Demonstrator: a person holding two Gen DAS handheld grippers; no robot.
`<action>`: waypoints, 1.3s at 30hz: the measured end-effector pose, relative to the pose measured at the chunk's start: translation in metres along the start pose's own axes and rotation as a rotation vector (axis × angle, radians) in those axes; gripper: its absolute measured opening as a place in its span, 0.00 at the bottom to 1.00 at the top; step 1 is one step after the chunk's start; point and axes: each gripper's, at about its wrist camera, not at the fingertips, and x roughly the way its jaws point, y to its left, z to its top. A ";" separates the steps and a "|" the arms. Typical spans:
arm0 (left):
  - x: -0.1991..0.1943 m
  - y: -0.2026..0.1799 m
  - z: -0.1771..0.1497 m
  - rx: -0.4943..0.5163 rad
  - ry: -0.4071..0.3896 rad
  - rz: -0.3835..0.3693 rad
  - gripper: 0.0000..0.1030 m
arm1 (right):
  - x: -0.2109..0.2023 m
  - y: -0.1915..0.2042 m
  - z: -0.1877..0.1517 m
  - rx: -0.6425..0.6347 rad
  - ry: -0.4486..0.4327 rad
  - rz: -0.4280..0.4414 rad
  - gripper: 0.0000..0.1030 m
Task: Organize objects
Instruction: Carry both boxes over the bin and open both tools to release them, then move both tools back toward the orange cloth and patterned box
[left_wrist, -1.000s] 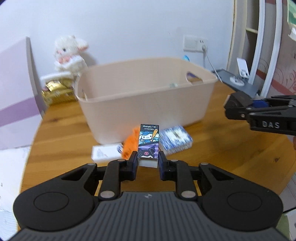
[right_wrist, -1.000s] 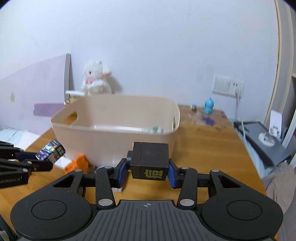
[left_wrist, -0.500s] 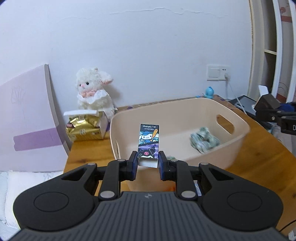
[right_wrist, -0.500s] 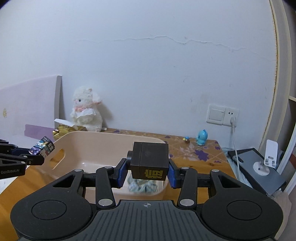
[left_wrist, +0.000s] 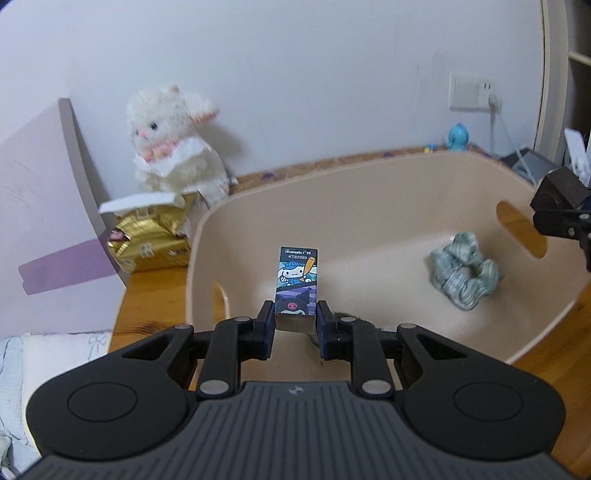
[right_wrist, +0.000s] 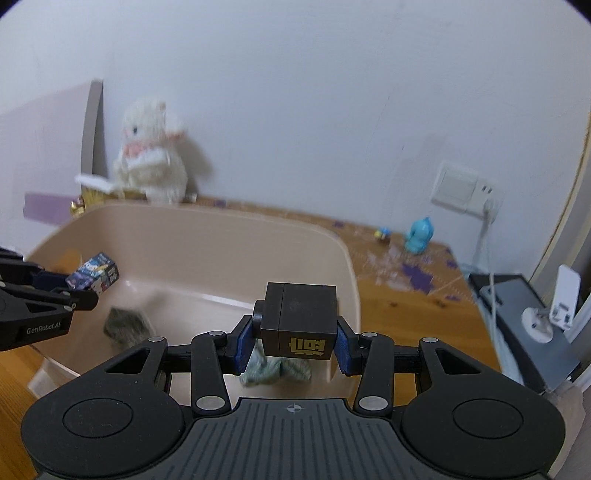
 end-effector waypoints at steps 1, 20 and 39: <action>0.006 -0.002 0.000 0.005 0.015 -0.003 0.24 | 0.005 0.001 -0.001 -0.006 0.017 0.003 0.40; -0.028 -0.006 0.003 -0.013 -0.040 -0.002 0.80 | -0.054 0.008 0.003 -0.039 -0.117 -0.005 1.00; -0.096 0.005 -0.044 -0.022 -0.065 0.052 0.87 | -0.120 0.011 -0.038 -0.036 -0.071 0.010 1.00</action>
